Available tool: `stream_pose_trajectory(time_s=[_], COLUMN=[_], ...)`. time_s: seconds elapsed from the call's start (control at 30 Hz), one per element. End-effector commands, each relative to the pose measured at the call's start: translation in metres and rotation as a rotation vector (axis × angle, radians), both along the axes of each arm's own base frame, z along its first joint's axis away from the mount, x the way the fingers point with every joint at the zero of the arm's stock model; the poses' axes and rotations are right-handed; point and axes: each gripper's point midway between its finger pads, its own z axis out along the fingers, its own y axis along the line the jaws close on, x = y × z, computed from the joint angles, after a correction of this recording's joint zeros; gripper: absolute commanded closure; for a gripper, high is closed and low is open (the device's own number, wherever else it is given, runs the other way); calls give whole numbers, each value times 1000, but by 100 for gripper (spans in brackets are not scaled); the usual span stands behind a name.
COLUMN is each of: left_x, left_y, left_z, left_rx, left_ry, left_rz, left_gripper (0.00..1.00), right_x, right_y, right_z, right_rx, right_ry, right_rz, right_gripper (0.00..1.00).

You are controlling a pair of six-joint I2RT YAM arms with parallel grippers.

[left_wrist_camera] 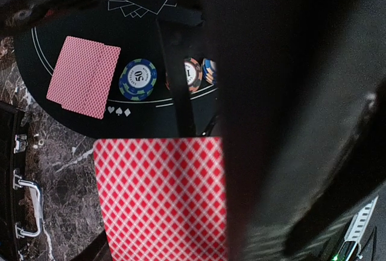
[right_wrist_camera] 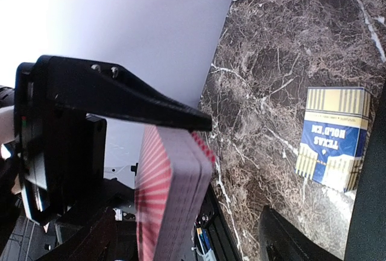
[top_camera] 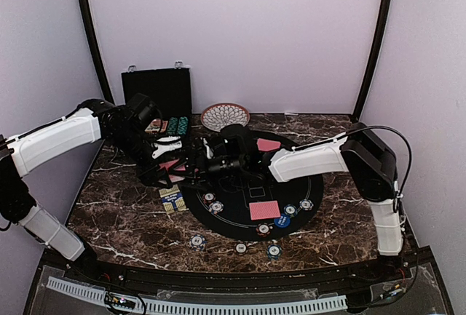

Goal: Distribute texas hold em gaming equipment

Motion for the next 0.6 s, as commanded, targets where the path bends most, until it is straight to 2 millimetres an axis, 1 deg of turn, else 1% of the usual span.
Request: stream_pose_trajectory(time_s=[0.0,0.23,0.33,0.43,0.57], left_x=[-2,-4,-4,-4,-5], left_y=[-7,-6,-5,-5,-5], left_z=[13,11,12,13,14], left_rx=[-35,-32,-33,-34,-35], left_ry=[-9,-5,-7,-10,-13], left_rz=[-24,-23,-23,-24,-26], left_gripper=[100,100,100,100,100], right_x=[6,13,16,21,27], right_y=[16,22,22,17,7], right_z=[18,12,6,-2,-12], right_rx=[72,77,71,52,26], right_ry=[-15,11,29,48,65], right_rz=[6,-21,-30,-52,-87], right_gripper=[19,20,21,23,26])
